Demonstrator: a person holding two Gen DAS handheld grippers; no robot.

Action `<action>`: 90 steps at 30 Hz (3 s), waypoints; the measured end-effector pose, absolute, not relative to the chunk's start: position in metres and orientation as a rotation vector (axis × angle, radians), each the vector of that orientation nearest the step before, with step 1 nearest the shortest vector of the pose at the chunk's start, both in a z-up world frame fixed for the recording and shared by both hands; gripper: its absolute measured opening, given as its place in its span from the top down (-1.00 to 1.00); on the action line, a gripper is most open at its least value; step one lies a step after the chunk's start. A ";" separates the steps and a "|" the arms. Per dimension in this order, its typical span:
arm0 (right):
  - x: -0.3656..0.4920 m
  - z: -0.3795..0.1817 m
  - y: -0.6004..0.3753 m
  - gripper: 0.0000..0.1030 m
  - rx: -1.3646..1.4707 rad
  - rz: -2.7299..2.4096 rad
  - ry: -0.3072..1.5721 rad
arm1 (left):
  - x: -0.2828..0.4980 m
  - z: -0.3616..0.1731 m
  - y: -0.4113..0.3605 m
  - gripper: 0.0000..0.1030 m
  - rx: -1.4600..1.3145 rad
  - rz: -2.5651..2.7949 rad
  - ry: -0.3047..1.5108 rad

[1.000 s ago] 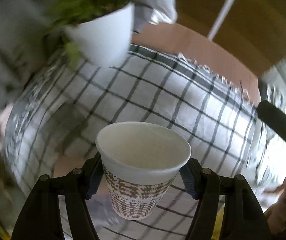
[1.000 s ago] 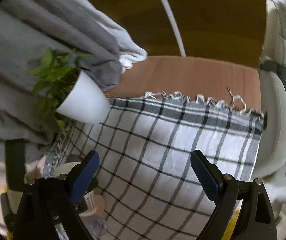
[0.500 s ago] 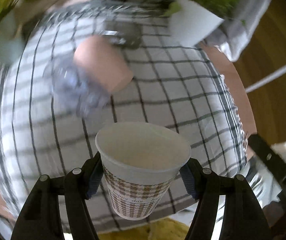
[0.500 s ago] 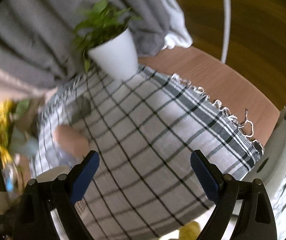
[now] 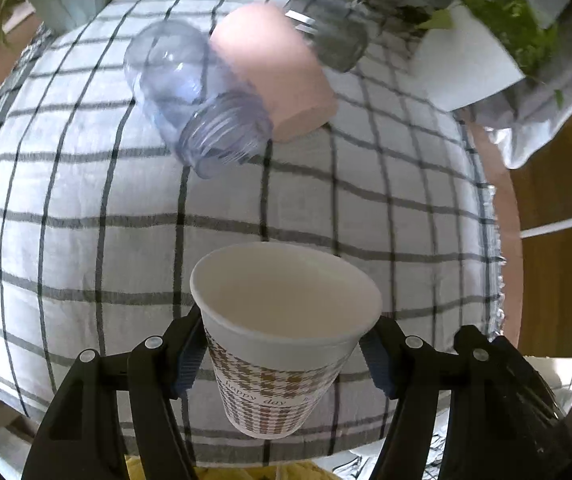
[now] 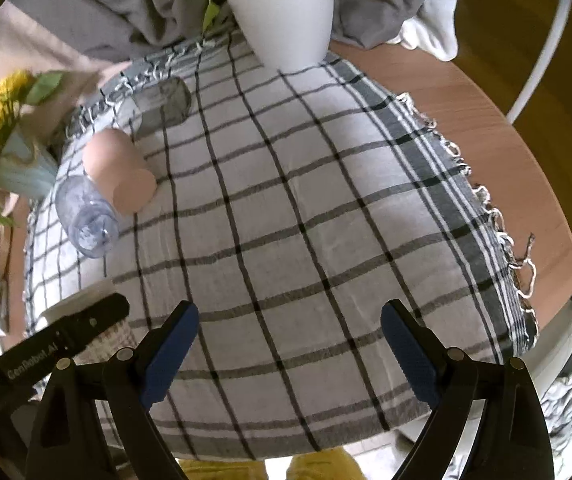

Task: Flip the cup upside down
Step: 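Lift the paper cup with the left tool, turning its opening upward, then grasp the cup body with the right tool while the left tool releases it, then rotate the held cup with the right tool so its opening faces down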

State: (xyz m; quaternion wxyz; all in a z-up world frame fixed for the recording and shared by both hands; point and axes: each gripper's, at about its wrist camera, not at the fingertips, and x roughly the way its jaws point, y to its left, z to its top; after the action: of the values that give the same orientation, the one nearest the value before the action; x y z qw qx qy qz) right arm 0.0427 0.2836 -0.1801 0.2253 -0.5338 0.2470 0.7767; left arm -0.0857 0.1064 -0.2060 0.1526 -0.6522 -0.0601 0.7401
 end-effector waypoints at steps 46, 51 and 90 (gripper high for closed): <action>0.011 -0.192 0.165 -0.78 -1.627 2.512 0.410 | -0.010 -0.189 -0.019 -0.99 -1.759 2.651 0.166; 0.005 -0.211 0.158 -0.75 -1.648 2.512 0.405 | -0.012 -0.199 -0.023 -0.99 -1.756 2.660 0.166; 0.010 -0.181 0.186 -0.09 -2.056 2.280 0.531 | -0.020 -0.176 0.000 -0.99 -1.575 2.710 0.079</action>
State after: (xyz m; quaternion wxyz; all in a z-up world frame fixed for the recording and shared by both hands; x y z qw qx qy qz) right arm 0.0104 0.1863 -0.1806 0.0130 -0.6597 0.1703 0.7318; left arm -0.0205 0.0004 -0.1761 0.0030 -0.5024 0.0251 0.8642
